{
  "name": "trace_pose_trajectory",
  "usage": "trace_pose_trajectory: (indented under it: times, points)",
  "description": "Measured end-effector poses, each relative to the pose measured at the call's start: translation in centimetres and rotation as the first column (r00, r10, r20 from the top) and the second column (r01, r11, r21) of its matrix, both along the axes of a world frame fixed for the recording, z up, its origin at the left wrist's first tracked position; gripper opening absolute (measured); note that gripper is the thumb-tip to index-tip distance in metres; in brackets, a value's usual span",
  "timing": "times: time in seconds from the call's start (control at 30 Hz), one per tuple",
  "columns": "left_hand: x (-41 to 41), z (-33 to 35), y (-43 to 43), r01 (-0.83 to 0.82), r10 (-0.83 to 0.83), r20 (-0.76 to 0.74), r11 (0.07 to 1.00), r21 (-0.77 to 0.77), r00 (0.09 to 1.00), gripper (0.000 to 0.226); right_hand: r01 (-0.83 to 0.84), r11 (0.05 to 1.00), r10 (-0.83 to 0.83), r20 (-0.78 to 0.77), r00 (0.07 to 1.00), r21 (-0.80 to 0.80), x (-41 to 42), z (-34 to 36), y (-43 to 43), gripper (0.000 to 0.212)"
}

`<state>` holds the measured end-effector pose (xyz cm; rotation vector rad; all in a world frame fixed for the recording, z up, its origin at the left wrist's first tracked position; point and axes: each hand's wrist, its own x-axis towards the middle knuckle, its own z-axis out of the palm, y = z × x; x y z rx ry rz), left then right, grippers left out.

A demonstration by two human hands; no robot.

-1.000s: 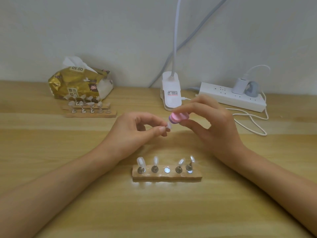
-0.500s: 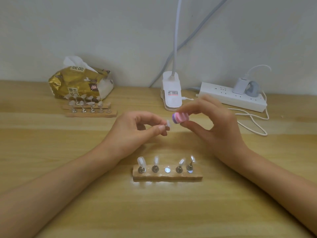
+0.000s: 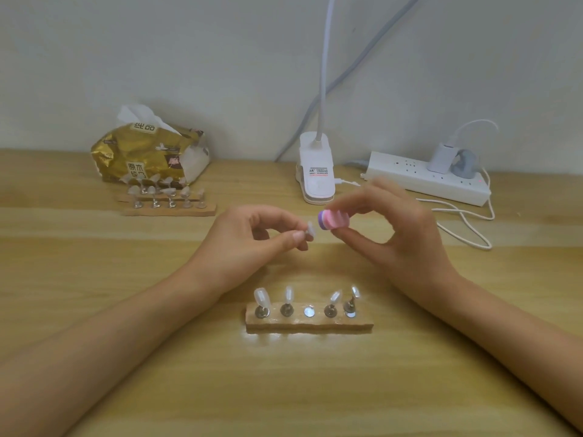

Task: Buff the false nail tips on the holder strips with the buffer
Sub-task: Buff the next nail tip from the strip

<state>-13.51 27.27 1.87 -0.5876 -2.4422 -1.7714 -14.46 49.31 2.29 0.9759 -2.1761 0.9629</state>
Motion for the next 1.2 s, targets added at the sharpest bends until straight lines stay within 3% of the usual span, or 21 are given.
trace_pose_trajectory:
  times: [0.13, 0.27, 0.4, 0.53, 0.67, 0.77, 0.9, 1.07, 1.2]
  points:
    - [0.0, -0.1, 0.0, -0.022, 0.022, 0.003, 1.000, -0.011, 1.000, 0.006, -0.030, 0.994, 0.031, -0.013, 0.999, 0.102, 0.4, -0.5, -1.0, 0.012]
    - [0.0, -0.1, 0.0, -0.013, 0.013, 0.009, 1.000, -0.008, 1.000, 0.011, 0.032, 0.999, -0.032, -0.002, 0.999, 0.011, 0.4, 0.2, -0.1, 0.011]
    - [-0.1, -0.2, 0.0, -0.029, 0.030, 0.025, 0.999, -0.013, 0.999, 0.006, 0.015, 0.995, -0.011, -0.036, 0.999, 0.104, 0.7, -0.3, -1.2, 0.010]
    - [0.0, -0.1, 0.0, -0.018, 0.019, 0.030, 1.000, -0.001, 0.999, 0.011, 0.058, 0.998, -0.057, -0.034, 0.998, 0.034, 0.5, 0.2, -0.2, 0.010]
    - [-0.2, -0.3, 0.0, -0.038, 0.038, 0.031, 0.999, -0.009, 0.999, 0.009, 0.023, 0.993, -0.019, -0.040, 0.999, 0.119, 0.4, -0.3, -0.7, 0.012]
    - [-0.1, -0.2, 0.1, -0.022, 0.022, 0.022, 1.000, 0.011, 1.000, 0.013, 0.054, 0.998, -0.054, -0.023, 0.998, 0.029, 0.2, 0.1, 0.2, 0.011]
    - [-0.2, -0.3, 0.0, -0.023, 0.022, 0.047, 1.000, 0.015, 0.999, 0.005, 0.033, 0.986, -0.015, -0.113, 0.993, 0.163, 0.4, -0.4, -1.1, 0.014]
    - [-0.1, -0.1, 0.1, -0.018, 0.016, 0.049, 0.999, 0.043, 0.999, 0.011, 0.063, 0.997, -0.059, -0.088, 0.994, 0.049, 0.2, 0.0, 0.3, 0.010]
    - [-0.1, -0.2, 0.0, -0.009, 0.007, 0.057, 0.999, 0.048, 0.998, 0.009, 0.047, 0.988, -0.038, -0.061, 0.997, 0.149, 0.1, -0.2, -0.5, 0.015]
